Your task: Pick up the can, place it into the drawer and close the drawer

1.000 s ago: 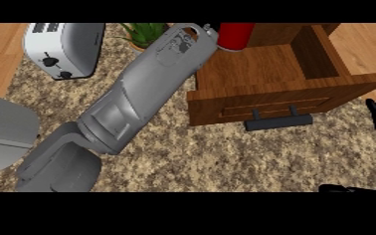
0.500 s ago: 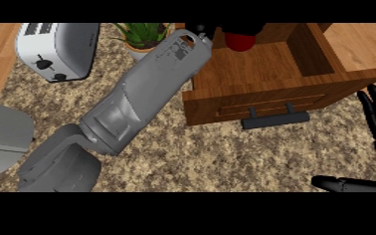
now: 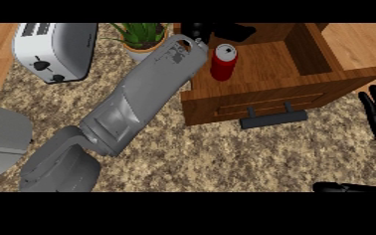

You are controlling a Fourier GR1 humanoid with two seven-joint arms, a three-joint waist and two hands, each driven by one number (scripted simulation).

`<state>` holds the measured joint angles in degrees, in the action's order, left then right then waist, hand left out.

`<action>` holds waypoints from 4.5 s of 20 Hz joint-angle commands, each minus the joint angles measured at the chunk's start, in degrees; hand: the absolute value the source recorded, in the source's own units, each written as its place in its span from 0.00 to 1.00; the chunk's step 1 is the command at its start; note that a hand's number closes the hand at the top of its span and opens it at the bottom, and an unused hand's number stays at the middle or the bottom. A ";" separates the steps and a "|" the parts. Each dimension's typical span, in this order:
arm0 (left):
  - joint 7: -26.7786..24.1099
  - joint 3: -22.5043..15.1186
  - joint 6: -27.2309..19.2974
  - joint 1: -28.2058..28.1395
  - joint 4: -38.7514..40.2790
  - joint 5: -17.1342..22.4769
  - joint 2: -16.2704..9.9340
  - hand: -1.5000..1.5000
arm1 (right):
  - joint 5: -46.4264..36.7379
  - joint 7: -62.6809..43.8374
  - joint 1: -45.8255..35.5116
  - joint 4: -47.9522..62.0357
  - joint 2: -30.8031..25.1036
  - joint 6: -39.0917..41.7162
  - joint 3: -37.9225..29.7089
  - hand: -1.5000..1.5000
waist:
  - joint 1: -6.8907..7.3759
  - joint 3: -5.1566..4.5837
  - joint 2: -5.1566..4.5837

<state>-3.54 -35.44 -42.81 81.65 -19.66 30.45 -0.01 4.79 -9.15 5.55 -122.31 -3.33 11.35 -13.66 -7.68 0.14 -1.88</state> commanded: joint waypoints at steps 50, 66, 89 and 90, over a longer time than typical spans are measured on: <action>13.12 -1.69 -6.64 -8.01 -28.88 2.18 -14.00 0.00 | -65.15 15.86 -23.94 50.51 -7.40 -27.74 12.71 0.00 | 10.62 -0.07 2.25; 18.07 -0.75 -1.21 -17.65 -42.17 1.13 -25.84 0.00 | -72.68 15.91 -41.64 77.94 -4.90 -44.33 7.25 0.00 | 11.91 -0.03 1.26; 18.10 0.86 -0.66 -32.22 -56.24 -2.42 -30.63 0.00 | -73.70 15.95 -69.72 106.44 -9.64 -52.40 -1.41 0.00 | 12.70 -0.03 0.16; 18.41 0.97 0.04 -32.61 -58.55 -2.77 -32.93 0.00 | -74.27 14.86 -69.85 107.29 -9.95 -52.54 -1.34 0.00 | 13.53 -0.03 0.25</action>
<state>15.39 -35.47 -44.53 51.28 -75.90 27.77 -30.36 -70.79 5.58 -60.14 -16.98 -12.46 -41.23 -13.30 4.63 0.00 -1.30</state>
